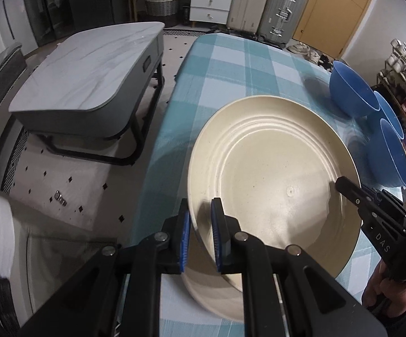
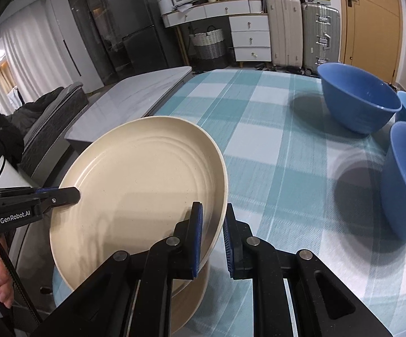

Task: Organize plates and bowls
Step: 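Carry the cream plate with the left tool toward the other cream plates, then lower the cream plate onto the plate stack and open the left tool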

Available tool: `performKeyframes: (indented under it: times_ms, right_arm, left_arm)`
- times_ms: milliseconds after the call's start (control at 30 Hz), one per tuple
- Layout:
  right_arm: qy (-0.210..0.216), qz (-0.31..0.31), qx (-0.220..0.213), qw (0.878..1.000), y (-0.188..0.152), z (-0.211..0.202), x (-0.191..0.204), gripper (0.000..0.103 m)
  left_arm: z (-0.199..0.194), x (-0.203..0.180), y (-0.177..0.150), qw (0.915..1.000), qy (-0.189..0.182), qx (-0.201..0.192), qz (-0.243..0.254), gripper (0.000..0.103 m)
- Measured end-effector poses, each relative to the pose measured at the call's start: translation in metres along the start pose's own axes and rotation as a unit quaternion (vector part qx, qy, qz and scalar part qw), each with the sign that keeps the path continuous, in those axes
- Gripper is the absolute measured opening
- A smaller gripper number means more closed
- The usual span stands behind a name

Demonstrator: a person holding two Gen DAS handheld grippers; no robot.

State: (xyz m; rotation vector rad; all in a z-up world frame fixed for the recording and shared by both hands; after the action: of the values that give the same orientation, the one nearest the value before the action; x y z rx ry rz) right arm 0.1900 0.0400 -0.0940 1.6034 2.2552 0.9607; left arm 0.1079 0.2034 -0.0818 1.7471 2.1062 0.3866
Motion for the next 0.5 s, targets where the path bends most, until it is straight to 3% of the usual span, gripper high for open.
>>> performKeyframes:
  times_ms: [300,500]
  right_arm:
    - [-0.009,-0.041,0.001,0.999,-0.024,0.003,0.016,0.014]
    - [-0.032,-0.077,-0.011,0.996,-0.035,0.001,0.025,0.014]
  left_arm:
    - [0.008,0.008,-0.033,0.9999,0.008,0.005,-0.014,0.012]
    - [0.013,0.002,-0.047,0.999,0.041,0.003,0.014,0.014]
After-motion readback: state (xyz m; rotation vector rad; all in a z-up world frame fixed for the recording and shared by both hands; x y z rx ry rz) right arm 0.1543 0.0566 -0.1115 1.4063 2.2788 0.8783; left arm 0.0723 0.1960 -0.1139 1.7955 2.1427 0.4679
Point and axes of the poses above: each gripper's, at about its wrist camera, not at the fingertips, and z roughly the way its jaws point, x to its left, y to its top, the point moved 2 cm from there along z, roughly the way its jaws point, and after that the axes turned 1 degree about z, right-handed, at the moved point
